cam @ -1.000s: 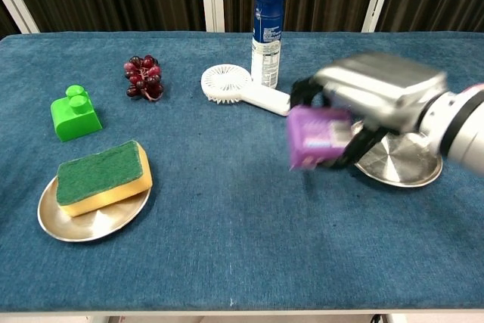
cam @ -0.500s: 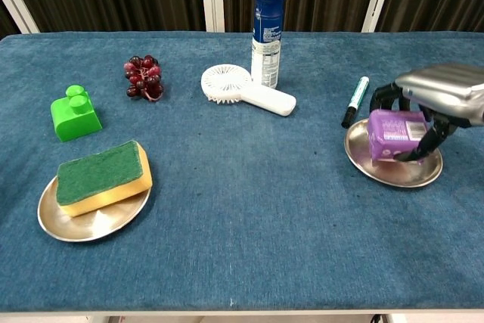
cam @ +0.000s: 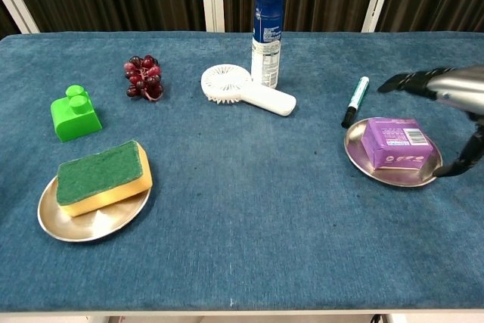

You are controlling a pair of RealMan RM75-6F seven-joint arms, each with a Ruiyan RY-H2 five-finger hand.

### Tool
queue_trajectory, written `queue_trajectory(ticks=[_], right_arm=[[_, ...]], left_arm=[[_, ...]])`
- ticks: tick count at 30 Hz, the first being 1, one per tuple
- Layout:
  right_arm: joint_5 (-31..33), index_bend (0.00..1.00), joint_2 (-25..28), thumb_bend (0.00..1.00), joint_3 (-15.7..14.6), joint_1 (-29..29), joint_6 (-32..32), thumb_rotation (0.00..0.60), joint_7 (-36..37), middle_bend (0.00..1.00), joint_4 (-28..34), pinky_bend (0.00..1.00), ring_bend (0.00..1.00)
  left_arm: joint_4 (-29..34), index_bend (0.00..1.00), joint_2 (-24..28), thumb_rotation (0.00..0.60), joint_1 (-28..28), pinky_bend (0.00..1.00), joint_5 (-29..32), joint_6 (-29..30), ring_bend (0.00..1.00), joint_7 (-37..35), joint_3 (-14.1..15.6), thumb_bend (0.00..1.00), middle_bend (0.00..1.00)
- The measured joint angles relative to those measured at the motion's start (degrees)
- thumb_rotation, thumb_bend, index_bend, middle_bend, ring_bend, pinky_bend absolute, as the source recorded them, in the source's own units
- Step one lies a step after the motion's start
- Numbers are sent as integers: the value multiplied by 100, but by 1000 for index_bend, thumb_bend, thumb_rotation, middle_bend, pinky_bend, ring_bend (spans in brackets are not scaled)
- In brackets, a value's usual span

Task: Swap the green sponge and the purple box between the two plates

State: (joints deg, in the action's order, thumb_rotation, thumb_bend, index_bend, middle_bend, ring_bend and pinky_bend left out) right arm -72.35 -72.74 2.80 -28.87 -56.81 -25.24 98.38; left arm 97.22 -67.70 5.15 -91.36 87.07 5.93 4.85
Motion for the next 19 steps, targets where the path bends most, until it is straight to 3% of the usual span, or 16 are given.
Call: queue_trajectory(ticks=[7, 13, 19], right_arm=[[-943, 0, 556, 191, -503, 1128, -1946, 600, 179, 0, 154, 0, 0], [-1508, 0, 639, 191, -990, 2667, -3812, 600, 1078, 0, -664, 0, 0], [-2013, 0, 613, 191, -1114, 3205, -4406, 600, 1910, 0, -1452, 0, 0]], left_arm=[[-618, 54, -39, 600, -454, 79, -133, 588, 0, -316, 102, 40, 37], [-1167, 55, -339, 600, -674, 77, -117, 743, 0, -789, 131, 56, 37], [-1323, 54, -348, 600, -694, 77, -233, 699, 0, -821, 127, 57, 37]])
